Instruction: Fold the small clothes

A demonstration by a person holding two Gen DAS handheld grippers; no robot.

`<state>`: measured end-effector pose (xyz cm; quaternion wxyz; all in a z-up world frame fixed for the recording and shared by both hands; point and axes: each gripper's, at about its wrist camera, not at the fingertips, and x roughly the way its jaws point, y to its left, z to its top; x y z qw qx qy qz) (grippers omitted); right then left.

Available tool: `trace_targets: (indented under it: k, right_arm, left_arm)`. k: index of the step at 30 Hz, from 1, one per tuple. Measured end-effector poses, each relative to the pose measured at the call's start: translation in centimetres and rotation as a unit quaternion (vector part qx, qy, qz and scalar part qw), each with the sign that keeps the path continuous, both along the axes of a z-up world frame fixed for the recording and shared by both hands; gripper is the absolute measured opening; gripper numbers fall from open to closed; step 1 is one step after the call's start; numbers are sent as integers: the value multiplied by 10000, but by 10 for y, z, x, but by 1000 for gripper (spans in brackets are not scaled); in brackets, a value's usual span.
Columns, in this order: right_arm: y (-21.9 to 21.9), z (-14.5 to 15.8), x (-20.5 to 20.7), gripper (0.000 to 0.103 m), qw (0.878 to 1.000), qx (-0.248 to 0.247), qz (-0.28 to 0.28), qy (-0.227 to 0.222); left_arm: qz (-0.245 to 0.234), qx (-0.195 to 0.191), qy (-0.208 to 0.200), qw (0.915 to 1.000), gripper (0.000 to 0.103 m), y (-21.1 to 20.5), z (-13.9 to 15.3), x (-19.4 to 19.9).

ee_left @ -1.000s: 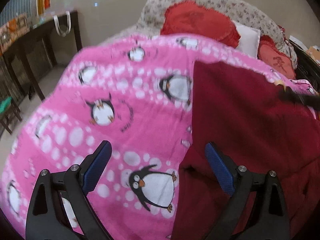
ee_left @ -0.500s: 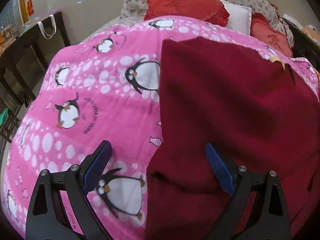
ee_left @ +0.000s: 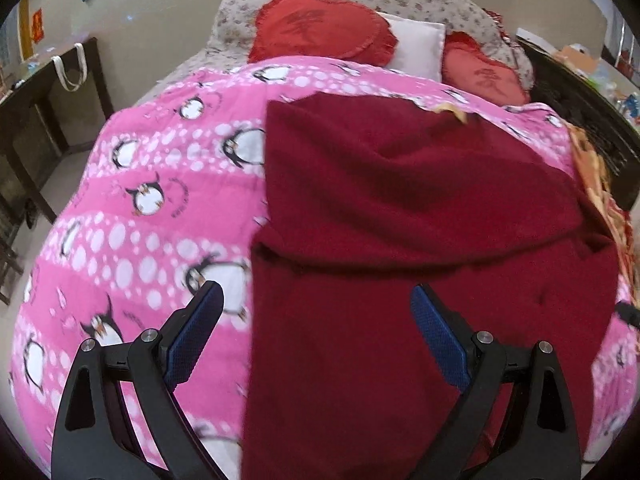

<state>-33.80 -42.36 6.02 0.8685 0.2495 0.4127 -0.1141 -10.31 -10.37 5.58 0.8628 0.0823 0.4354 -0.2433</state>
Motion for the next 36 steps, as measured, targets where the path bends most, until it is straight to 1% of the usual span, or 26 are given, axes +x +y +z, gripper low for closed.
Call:
trace_targets:
  k: [2,3,6,7,10,11,12,13,16,17,19,21,23,26,29,31,34,35,36]
  right_arm:
    - [-8,-16,-15,46,9987,410,-284,106]
    - [-8,-19,-17,46,9981,527,-314,82]
    - [-6,-30,-17,46,9930,1121,-304,-203]
    - [-3,-32,-15,46,9924,1180,-262,-248]
    - [8,-37,1,46,9927,1172,-35,-296]
    - [10,-36,5,39,9927,1157,29,-324]
    - [16,-32,13,35,9932,1079,181,-405]
    - [19,-26,19,34,9939,973,248,-457]
    - [30,-7,40,34,9936,734,482,-711]
    - [33,-1,51,34,9935,671,553,-728]
    - [39,2,83,34,9940,562,708,-619]
    - [42,-2,113,34,9939,582,791,-500]
    - [43,-10,139,34,9936,633,867,-337]
    - [39,-32,175,34,9923,867,881,-83]
    - [37,-45,182,34,9908,1073,826,59]
    - [40,-38,174,34,9897,1127,871,-104]
    - [39,-21,151,34,9901,1026,898,-330]
    - [38,-15,143,36,9905,966,895,-398]
    - [36,-8,131,41,9911,885,873,-467]
  left_arm:
    - [-82,10,19,10000,95,-2,0,-12]
    - [-116,26,27,9999,95,-3,0,-16]
    - [-281,-29,89,9996,95,-3,3,-33]
    - [-337,-47,90,9994,95,-3,5,-38]
    - [-570,-35,31,9984,95,-3,13,-54]
    - [-631,-29,-3,9980,95,-2,15,-59]
    - [-695,-16,-47,9976,95,-2,18,-63]
    - [-730,-12,-76,9973,95,-2,19,-66]
    - [-785,-59,-124,9968,95,2,24,-70]
    - [-788,-102,-110,9968,95,3,24,-70]
    - [-812,-243,-37,9964,95,6,26,-67]
    - [-838,-343,4,9959,95,8,28,-65]
    - [-901,-462,-17,9949,95,11,30,-64]
    - [-985,-497,-51,9939,95,10,29,-63]
    - [-994,-357,-70,9944,95,4,23,-57]
    - [-947,-294,-20,9951,95,-1,14,-50]
    - [-865,-319,240,9955,95,-8,-3,-39]
    - [-799,-345,355,9956,95,-12,-11,-35]
    - [-734,-349,409,9959,95,-15,-16,-32]
